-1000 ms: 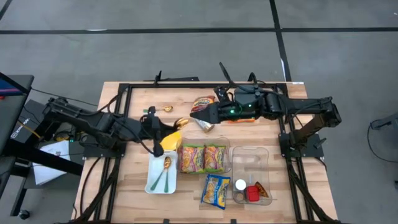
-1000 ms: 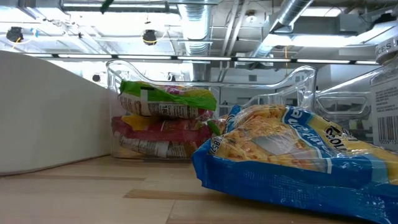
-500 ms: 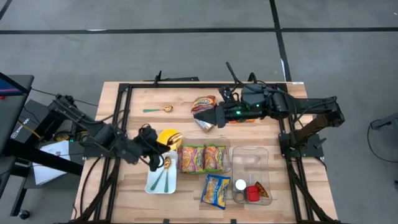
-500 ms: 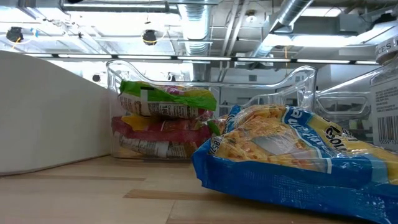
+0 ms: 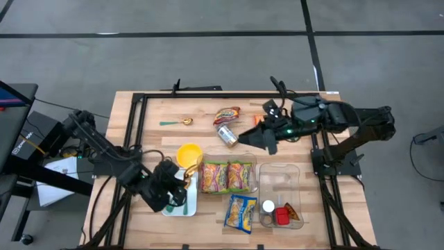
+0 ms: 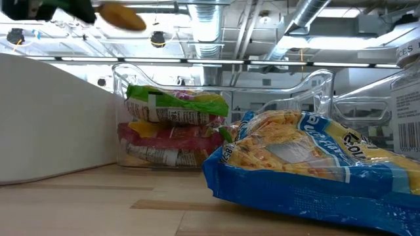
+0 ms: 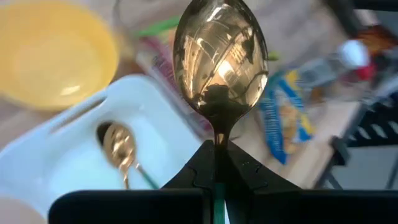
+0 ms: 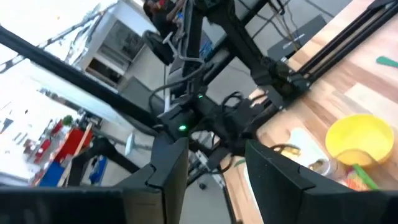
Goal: Pick & Place Food Item
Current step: Put the green spoon into the white bin
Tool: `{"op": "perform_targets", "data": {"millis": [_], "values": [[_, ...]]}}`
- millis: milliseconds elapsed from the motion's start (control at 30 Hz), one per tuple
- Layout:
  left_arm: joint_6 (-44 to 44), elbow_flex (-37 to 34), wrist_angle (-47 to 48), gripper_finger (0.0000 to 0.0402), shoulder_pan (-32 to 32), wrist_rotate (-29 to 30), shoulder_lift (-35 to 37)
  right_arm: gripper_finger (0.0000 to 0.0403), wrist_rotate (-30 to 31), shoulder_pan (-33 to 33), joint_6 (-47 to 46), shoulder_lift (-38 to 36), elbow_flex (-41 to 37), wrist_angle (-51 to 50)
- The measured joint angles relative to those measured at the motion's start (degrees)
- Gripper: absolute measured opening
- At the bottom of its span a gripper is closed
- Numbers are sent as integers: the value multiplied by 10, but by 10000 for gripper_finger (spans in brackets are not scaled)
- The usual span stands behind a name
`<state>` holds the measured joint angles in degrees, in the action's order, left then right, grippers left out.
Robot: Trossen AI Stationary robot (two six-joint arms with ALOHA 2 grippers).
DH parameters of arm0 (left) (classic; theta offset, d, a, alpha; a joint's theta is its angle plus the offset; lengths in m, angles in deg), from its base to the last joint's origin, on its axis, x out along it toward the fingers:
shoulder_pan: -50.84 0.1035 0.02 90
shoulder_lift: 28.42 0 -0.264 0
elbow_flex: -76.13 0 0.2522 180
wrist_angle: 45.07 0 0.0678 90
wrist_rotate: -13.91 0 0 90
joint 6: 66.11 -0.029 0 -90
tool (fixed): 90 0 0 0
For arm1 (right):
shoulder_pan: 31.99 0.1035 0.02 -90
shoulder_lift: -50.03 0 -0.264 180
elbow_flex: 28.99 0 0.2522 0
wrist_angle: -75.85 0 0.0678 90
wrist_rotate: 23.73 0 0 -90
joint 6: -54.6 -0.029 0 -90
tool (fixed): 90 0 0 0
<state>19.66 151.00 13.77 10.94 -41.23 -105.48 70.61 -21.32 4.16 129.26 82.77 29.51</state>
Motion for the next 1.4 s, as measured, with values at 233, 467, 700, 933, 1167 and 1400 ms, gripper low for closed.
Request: {"op": "perform_targets", "data": {"millis": [233,467,700,933,1167,1400], "values": [[105,0,49,4,1,-21,-34,154,0,23,13,-11,0,-24],[79,0,63,4,1,-34,-61,154,0,41,16,-11,0,-41],[71,-65,-22,4,1,-54,-70,154,1,44,15,-11,0,-45],[49,-99,-53,5,1,-65,-69,154,2,44,14,-11,0,-45],[41,-99,-52,5,4,-68,-69,154,2,44,14,-11,0,-45],[31,-99,-54,5,5,-68,-69,154,2,43,14,-11,0,-49]]}}
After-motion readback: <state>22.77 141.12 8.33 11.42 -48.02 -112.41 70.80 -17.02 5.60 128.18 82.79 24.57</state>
